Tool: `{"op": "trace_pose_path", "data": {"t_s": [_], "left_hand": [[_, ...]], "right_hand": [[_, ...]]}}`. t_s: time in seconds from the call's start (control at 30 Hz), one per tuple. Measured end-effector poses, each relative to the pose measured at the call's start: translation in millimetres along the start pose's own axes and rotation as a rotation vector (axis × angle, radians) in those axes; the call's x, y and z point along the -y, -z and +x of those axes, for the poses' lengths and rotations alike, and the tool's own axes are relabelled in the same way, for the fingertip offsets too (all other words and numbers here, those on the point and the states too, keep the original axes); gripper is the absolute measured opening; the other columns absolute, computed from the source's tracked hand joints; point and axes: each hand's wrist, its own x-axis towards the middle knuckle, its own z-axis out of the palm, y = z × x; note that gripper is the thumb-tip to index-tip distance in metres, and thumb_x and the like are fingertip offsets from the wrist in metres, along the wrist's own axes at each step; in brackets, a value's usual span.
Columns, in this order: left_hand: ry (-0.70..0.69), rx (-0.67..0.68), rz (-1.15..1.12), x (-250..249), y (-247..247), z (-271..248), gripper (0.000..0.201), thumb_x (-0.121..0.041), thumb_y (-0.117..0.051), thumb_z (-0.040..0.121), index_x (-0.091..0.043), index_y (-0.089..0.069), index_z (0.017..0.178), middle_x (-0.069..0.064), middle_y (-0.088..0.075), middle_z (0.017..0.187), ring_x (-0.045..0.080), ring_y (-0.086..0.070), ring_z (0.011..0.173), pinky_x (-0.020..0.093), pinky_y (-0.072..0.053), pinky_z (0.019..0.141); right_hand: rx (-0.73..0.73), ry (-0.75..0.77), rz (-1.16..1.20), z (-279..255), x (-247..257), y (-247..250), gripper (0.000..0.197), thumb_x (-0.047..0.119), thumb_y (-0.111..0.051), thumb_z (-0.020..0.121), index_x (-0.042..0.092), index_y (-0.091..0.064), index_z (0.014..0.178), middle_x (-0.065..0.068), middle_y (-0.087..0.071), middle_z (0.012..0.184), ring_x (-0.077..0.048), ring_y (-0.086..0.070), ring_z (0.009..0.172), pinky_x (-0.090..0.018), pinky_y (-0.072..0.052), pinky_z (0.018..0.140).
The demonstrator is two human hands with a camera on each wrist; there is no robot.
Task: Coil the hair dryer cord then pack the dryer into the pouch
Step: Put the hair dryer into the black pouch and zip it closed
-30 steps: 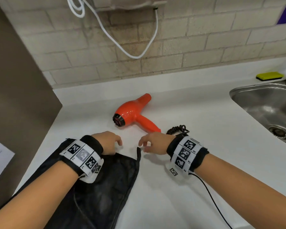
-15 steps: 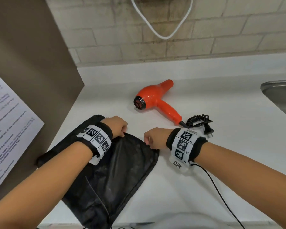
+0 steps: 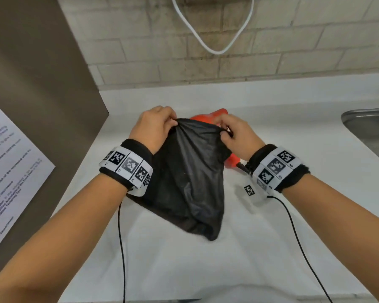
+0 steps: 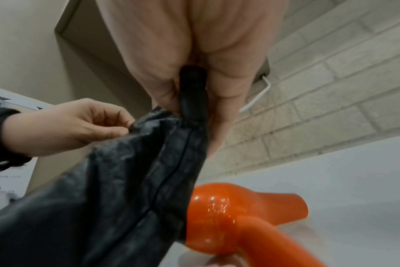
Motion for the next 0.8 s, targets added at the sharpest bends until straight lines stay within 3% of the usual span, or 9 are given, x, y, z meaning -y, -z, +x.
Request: {"op": "trace_pose_path", "data": {"t_s": [0.1, 0.23, 0.3, 0.4, 0.5, 0.6, 0.67, 0.73, 0.8], "left_hand": [[-0.072, 0.054, -0.046, -5.9, 0.4, -3.2, 0.012, -0.012, -0.056, 0.088, -0.003, -0.062, 0.091, 0.012, -0.063, 0.088, 0.023, -0.056, 0.082, 0.02, -0.036, 0.075], [-0.104, 0.149, -0.181, -15.7, -0.8, -15.0, 0.009, -0.01, -0.057, 0.088, -0.003, -0.061, 0.087, 0.0, -0.057, 0.081, 0.01, -0.049, 0.068, 0.006, -0.036, 0.067], [-0.036, 0.257, -0.217, -13.9, -0.1, -18.2, 0.01, -0.015, -0.057, 0.089, -0.007, -0.063, 0.087, -0.002, -0.058, 0.081, 0.003, -0.049, 0.066, 0.005, -0.038, 0.066], [0.168, 0.536, -0.295, -12.1, -2.5, -23.7, 0.034, -0.032, -0.044, 0.094, -0.006, -0.065, 0.091, 0.001, -0.062, 0.088, 0.01, -0.054, 0.075, 0.018, -0.04, 0.071], [0.315, 0.689, -0.206, -15.1, -11.3, -28.9, 0.045, -0.042, -0.031, 0.096, -0.015, -0.067, 0.094, 0.002, -0.06, 0.099, 0.016, -0.053, 0.091, 0.024, -0.036, 0.08], [0.217, 0.735, 0.133, -10.7, -18.9, -29.7, 0.023, -0.035, -0.051, 0.09, -0.026, -0.065, 0.106, 0.006, -0.058, 0.113, 0.018, -0.053, 0.09, 0.025, -0.038, 0.08], [0.179, 0.792, 0.385, -5.7, -24.2, -32.0, 0.036, -0.036, -0.06, 0.083, -0.04, -0.056, 0.119, 0.01, -0.038, 0.134, 0.027, -0.05, 0.109, 0.032, -0.043, 0.088], [0.189, 0.871, 0.472, 0.5, -30.9, -35.4, 0.054, -0.036, -0.066, 0.077, -0.047, -0.046, 0.126, 0.01, -0.011, 0.149, 0.034, -0.034, 0.129, 0.039, -0.039, 0.1], [0.223, 0.944, 0.344, 6.8, -37.3, -38.1, 0.062, -0.027, -0.069, 0.074, -0.039, -0.043, 0.129, 0.016, -0.019, 0.147, 0.034, -0.042, 0.122, 0.036, -0.042, 0.097]], "right_hand": [[0.06, 0.033, -0.006, 2.0, -0.5, 8.4, 0.059, -0.018, -0.03, 0.076, 0.011, -0.057, 0.12, -0.001, -0.052, 0.108, -0.011, -0.047, 0.103, 0.008, -0.027, 0.086], [0.154, -0.021, 0.014, -0.7, -1.9, 13.4, 0.063, -0.021, -0.025, 0.073, 0.011, -0.059, 0.116, -0.013, -0.056, 0.118, -0.019, -0.051, 0.109, 0.004, -0.031, 0.086], [0.174, -0.078, -0.005, -0.2, -1.7, 18.1, 0.055, -0.018, -0.029, 0.074, 0.009, -0.062, 0.109, -0.015, -0.052, 0.107, -0.024, -0.049, 0.104, -0.009, -0.034, 0.086], [0.217, -0.174, 0.002, -2.6, 3.1, 23.2, 0.033, 0.011, -0.04, 0.078, 0.004, -0.069, 0.091, 0.001, -0.039, 0.082, -0.012, -0.044, 0.078, -0.021, -0.031, 0.074], [0.147, -0.143, -0.014, -6.2, 10.2, 20.4, 0.045, 0.028, -0.047, 0.091, -0.003, -0.066, 0.064, 0.004, -0.036, 0.068, -0.001, -0.039, 0.062, -0.021, -0.03, 0.071], [0.191, -0.127, -0.138, -5.7, 15.7, 18.4, 0.046, 0.023, -0.06, 0.087, -0.002, -0.053, 0.048, -0.003, -0.037, 0.057, 0.01, -0.043, 0.054, -0.008, -0.025, 0.065], [0.288, -0.142, -0.258, -5.0, 16.8, 16.8, 0.036, 0.02, -0.068, 0.08, -0.002, -0.057, 0.053, 0.001, -0.038, 0.061, 0.009, -0.039, 0.06, -0.011, -0.025, 0.066], [0.337, -0.142, -0.297, -6.4, 16.9, 13.4, 0.013, 0.015, -0.072, 0.075, 0.003, -0.068, 0.072, 0.006, -0.036, 0.072, 0.001, -0.036, 0.066, -0.018, -0.031, 0.072], [0.352, -0.125, -0.312, -10.0, 15.1, 11.5, 0.016, 0.008, -0.069, 0.076, 0.007, -0.069, 0.092, 0.002, -0.034, 0.085, -0.012, -0.04, 0.075, -0.021, -0.036, 0.073]]}}
